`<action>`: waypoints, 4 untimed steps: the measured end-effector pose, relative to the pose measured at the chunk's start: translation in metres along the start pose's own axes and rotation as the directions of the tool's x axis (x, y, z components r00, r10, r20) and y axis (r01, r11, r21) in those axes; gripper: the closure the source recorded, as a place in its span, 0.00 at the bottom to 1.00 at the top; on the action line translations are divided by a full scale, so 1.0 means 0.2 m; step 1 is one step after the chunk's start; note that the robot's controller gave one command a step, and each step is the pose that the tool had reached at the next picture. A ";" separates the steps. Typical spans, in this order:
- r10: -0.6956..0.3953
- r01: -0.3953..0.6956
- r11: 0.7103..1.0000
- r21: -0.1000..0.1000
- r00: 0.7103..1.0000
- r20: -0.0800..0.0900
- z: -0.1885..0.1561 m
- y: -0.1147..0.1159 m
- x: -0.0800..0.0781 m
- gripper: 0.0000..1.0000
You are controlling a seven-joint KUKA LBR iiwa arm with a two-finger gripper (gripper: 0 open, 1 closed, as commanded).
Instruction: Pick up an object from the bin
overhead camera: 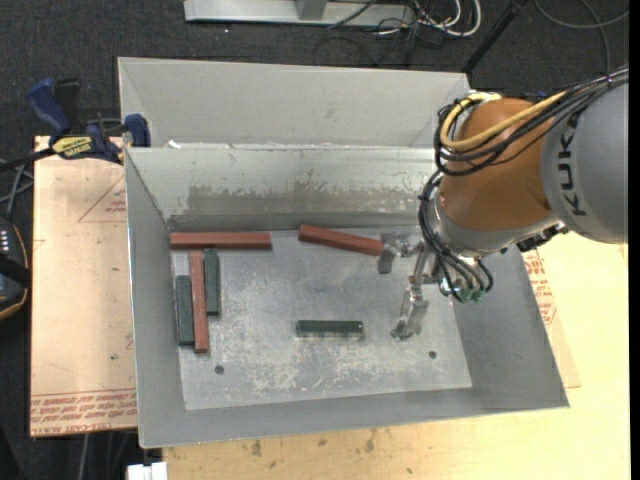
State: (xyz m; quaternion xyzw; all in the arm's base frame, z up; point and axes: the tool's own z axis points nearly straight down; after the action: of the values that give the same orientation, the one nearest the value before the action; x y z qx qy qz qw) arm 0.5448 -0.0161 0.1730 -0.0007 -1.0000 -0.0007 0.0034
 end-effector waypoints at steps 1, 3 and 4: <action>-0.001 0.001 1.000 0.000 1.000 0.007 -0.02 0.00 -0.01 0.00; -0.015 0.015 1.000 0.000 1.000 0.007 0.52 0.33 0.03 1.00; -0.015 0.015 1.000 0.000 1.000 0.007 0.52 0.33 0.03 1.00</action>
Offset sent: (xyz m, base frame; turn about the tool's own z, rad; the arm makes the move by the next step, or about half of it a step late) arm -0.0263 0.0560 -0.1030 -0.0288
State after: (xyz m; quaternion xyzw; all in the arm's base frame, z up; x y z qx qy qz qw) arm 0.5391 0.0492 0.0698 0.0068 -1.0000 -0.0008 -0.0003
